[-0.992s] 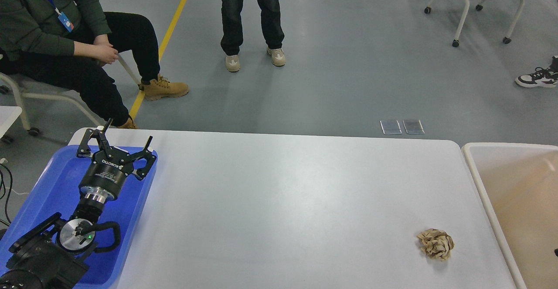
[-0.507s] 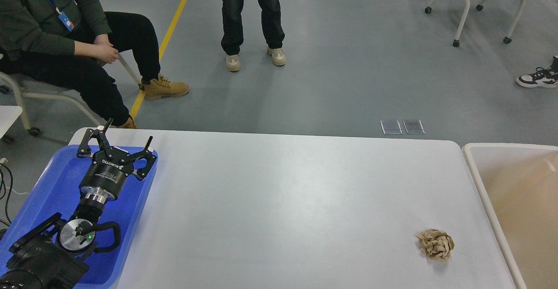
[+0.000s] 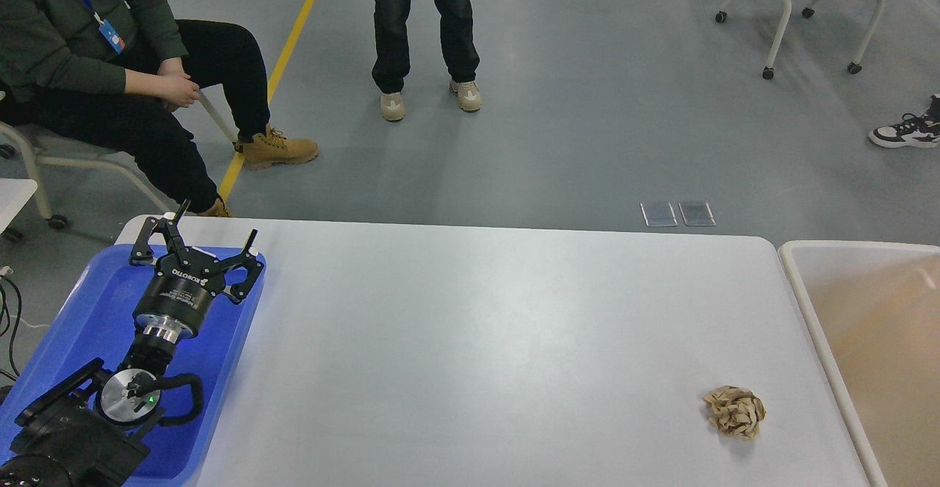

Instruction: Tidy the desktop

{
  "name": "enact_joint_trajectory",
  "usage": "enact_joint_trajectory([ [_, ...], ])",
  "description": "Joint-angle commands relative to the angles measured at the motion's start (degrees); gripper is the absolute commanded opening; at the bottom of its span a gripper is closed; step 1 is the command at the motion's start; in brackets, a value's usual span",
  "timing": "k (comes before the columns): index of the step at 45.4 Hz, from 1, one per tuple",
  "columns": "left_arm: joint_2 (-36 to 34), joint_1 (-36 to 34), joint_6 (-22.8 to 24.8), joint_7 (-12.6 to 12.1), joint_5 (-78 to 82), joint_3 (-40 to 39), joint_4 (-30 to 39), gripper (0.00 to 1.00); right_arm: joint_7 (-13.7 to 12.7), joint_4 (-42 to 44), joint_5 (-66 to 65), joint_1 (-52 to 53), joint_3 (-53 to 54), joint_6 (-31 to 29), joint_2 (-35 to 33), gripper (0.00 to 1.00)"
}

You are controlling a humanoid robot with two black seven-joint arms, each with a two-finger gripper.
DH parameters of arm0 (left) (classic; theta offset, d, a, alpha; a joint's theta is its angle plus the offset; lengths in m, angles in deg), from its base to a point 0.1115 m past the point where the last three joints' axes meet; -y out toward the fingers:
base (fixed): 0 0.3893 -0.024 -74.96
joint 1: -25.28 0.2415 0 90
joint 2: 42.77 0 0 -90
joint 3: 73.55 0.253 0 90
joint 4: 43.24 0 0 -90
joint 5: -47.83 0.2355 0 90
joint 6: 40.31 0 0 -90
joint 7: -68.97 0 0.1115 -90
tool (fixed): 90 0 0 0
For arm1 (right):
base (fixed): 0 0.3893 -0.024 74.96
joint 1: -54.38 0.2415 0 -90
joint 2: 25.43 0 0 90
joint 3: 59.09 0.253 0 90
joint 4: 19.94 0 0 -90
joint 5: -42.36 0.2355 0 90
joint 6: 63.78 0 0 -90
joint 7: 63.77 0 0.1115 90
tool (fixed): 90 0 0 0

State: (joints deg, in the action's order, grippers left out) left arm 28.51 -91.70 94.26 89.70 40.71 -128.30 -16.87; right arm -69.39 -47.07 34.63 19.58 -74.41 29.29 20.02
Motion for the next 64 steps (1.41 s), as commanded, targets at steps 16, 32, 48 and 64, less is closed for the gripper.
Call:
enact_joint_trajectory([
  [16,0.00,0.00,0.00,-0.08,0.00,0.00,0.01,0.99,0.00,-26.55,-0.09,23.01,-21.75,0.10,-10.13,1.00],
  [32,-0.08,0.00,0.00,-0.08,0.00,0.09,0.01,0.99,0.09,-42.55,-0.09,46.13,-43.81,-0.70,-9.16,1.00],
  [48,0.00,0.00,0.00,-0.08,0.00,0.00,0.01,0.99,0.26,-58.63,-1.05,62.84,-57.90,-1.05,0.59,1.00],
  [64,-0.09,0.00,0.09,-0.08,0.00,0.09,0.01,0.99,0.26,-66.28,-1.14,75.93,-60.00,-11.93,10.61,1.00],
])
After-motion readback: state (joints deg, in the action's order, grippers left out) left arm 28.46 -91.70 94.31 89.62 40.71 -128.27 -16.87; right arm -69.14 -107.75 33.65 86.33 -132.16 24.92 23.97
